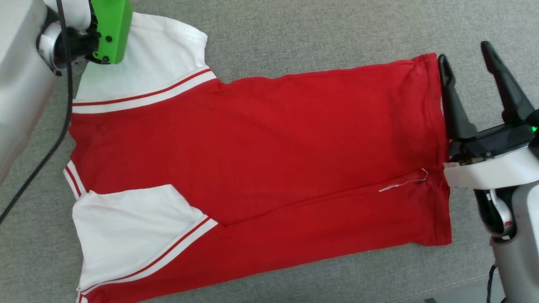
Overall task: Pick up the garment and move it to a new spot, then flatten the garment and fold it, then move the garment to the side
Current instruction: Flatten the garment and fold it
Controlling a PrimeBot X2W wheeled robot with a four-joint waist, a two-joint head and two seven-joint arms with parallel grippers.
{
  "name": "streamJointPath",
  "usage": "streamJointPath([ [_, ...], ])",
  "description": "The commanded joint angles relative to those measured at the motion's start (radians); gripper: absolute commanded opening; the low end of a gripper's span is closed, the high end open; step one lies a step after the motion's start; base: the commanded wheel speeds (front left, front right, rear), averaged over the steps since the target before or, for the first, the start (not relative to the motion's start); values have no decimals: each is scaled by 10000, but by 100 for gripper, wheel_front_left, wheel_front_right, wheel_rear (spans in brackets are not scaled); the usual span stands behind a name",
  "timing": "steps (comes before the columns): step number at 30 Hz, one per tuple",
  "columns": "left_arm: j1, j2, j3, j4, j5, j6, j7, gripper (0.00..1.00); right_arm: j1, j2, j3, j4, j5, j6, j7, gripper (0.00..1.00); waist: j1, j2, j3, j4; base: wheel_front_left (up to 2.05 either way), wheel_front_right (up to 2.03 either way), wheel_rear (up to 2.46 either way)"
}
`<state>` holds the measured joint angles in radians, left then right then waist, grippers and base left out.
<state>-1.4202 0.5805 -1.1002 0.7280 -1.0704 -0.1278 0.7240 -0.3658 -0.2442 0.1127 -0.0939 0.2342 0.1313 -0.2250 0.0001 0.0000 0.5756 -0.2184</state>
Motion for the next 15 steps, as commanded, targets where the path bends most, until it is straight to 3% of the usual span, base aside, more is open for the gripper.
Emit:
streamJointPath([
  [1,500,-18,-194,-22,-147,-26,-168,0,-288,-176,-90,43,167,-6,-48,100,-1,0,-329,170,0,0,0],
  [8,710,-6,-495,-826,-107,-27,-1717,0,-1177,-1557,-423,165,994,-6,1241,100,-1,0,-1263,776,0,0,0],
  [15,1320,14,-626,-1470,-391,-28,-3124,0,-2073,-3335,640,712,2619,-6,5161,100,-1,0,-1937,1373,0,0,0],
])
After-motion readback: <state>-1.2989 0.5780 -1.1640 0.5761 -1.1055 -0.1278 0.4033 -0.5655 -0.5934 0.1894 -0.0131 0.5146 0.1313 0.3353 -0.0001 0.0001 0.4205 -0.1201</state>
